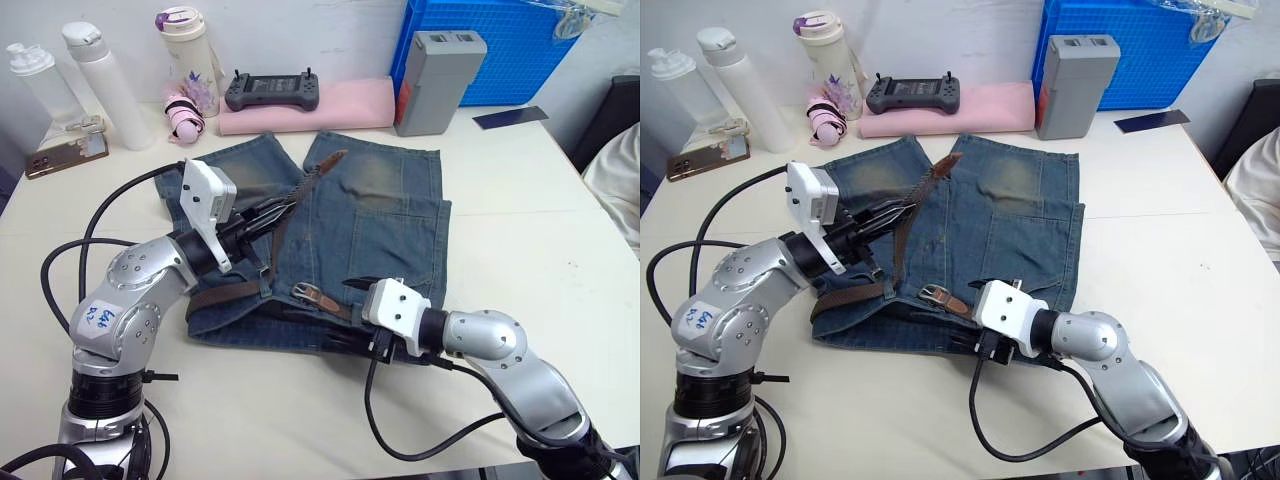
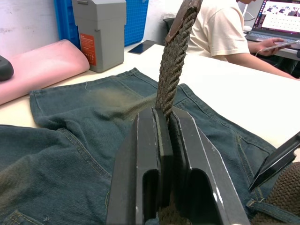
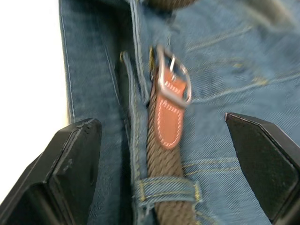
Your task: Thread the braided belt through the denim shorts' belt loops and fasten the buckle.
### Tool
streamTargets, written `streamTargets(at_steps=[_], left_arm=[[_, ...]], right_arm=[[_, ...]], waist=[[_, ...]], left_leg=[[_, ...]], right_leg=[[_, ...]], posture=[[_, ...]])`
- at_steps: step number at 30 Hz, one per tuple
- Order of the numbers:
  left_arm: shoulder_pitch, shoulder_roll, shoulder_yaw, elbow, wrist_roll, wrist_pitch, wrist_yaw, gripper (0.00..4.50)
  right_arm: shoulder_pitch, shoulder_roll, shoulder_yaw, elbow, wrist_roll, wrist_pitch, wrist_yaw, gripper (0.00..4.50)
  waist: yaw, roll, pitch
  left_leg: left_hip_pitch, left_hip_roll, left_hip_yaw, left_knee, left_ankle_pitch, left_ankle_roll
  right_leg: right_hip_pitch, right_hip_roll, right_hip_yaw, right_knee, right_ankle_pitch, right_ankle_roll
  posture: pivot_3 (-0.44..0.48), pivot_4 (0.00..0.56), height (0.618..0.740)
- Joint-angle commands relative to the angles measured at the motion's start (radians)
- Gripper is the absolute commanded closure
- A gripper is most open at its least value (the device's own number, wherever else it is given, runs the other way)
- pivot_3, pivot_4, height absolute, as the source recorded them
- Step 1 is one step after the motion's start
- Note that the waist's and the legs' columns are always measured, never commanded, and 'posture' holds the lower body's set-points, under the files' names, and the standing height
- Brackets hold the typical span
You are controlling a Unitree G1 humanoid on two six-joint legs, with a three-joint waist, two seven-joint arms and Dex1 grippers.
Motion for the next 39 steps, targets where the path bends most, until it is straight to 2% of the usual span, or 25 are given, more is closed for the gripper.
streamTargets(at_steps=[1,8,9,10,12,14,15,16,20,24,28,32,39], left_arm=[[-0.017,0.010,0.034,-0.044,-0.022,-0.005,-0.001,4.50],[0.005,0.020,0.040,-0.053,-0.023,-0.002,-0.007,4.50],[0.007,0.020,0.041,-0.053,-0.023,-0.001,-0.007,4.50],[0.009,0.021,0.043,-0.052,-0.024,0.000,-0.008,4.50],[0.014,0.023,0.046,-0.051,-0.024,0.000,-0.010,4.50],[0.019,0.026,0.048,-0.049,-0.022,-0.002,-0.014,4.50],[0.021,0.027,0.048,-0.048,-0.022,-0.002,-0.016,4.50],[0.025,0.028,0.049,-0.049,-0.022,-0.002,-0.017,4.50],[0.062,0.053,0.053,-0.070,-0.039,0.009,-0.050,4.50],[0.141,0.113,0.041,-0.111,-0.075,0.039,-0.134,4.50],[0.283,0.184,0.007,-0.156,-0.091,0.067,-0.214,4.50],[0.346,0.176,0.014,-0.130,-0.071,0.071,-0.190,4.50],[0.351,0.107,0.032,-0.100,-0.097,0.131,-0.099,4.50]], right_arm=[[-0.022,0.022,0.032,0.058,-0.065,-0.007,-0.076,0.07],[-0.038,0.092,0.017,0.099,-0.054,0.022,-0.138,0.07],[-0.037,0.089,0.019,0.102,-0.058,0.019,-0.138,0.44],[-0.035,0.083,0.020,0.102,-0.063,0.019,-0.138,0.56],[-0.032,0.080,0.016,0.094,-0.062,0.025,-0.139,1.06],[-0.031,0.078,0.014,0.083,-0.057,0.037,-0.138,1.97],[-0.030,0.077,0.014,0.079,-0.054,0.047,-0.136,2.66],[-0.030,0.075,0.016,0.075,-0.051,0.059,-0.135,2.76],[-0.039,0.102,-0.007,0.054,-0.019,0.133,-0.147,4.45],[-0.072,0.129,-0.043,0.035,0.011,0.214,-0.169,4.45],[-0.116,0.175,-0.087,0.025,0.025,0.293,-0.227,4.45],[-0.144,0.206,-0.114,0.000,0.028,0.340,-0.279,4.45],[-0.104,0.197,-0.105,-0.073,0.038,0.346,-0.313,4.45]], waist=[[0.000,0.000,0.000],[0.000,0.000,0.000],[0.000,0.000,0.000],[0.000,0.000,0.000],[0.000,0.000,0.000],[0.000,0.000,0.000],[0.000,0.000,0.000],[0.000,0.000,0.000],[0.000,0.000,0.000],[0.000,0.000,0.000],[-0.002,0.001,0.000],[0.005,0.001,0.000],[0.006,0.001,0.000]], left_leg=[[0.000,0.000,0.000,0.000,0.000,0.000],[0.000,0.000,0.000,0.000,0.000,0.000],[0.000,0.000,0.000,0.000,0.000,0.000],[0.000,0.000,0.000,0.000,0.000,0.000],[0.000,0.000,0.000,0.000,0.000,0.000],[0.000,0.000,0.000,0.000,0.000,0.000],[0.000,0.000,0.000,0.000,0.000,0.000],[0.000,0.000,0.000,0.000,0.000,0.000],[0.000,0.000,0.000,0.000,0.000,0.000],[0.000,0.000,0.000,0.000,0.000,0.000],[0.001,0.000,0.000,-0.001,0.000,0.000],[0.000,0.000,0.000,0.000,0.000,0.000],[0.000,-0.001,-0.001,-0.001,0.000,0.000]], right_leg=[[0.000,0.000,0.000,0.000,0.000,0.000],[0.000,0.000,0.000,0.000,0.000,0.000],[0.000,0.000,0.000,0.000,0.000,0.000],[0.000,0.000,0.000,0.000,0.000,0.000],[0.000,0.000,0.000,0.000,0.000,0.000],[0.000,0.000,0.000,0.000,0.000,0.000],[0.000,0.000,0.000,0.000,0.000,0.000],[0.000,0.000,0.000,0.000,0.000,0.000],[0.000,0.000,0.000,0.000,0.000,0.000],[0.000,0.000,0.000,0.000,0.000,0.000],[0.000,0.000,0.001,0.000,0.000,0.000],[0.000,0.000,0.001,0.000,0.000,0.000],[0.000,0.000,0.001,0.000,0.000,0.000]], posture=[[0.000,0.150,0.740],[0.000,0.150,0.740],[0.000,0.150,0.740],[0.000,0.150,0.740],[0.000,0.150,0.740],[0.000,0.150,0.740],[0.000,0.150,0.740],[0.000,0.150,0.740],[0.000,0.150,0.740],[0.000,0.150,0.740],[0.000,0.150,0.740],[0.000,0.150,0.740],[0.000,0.150,0.740]])
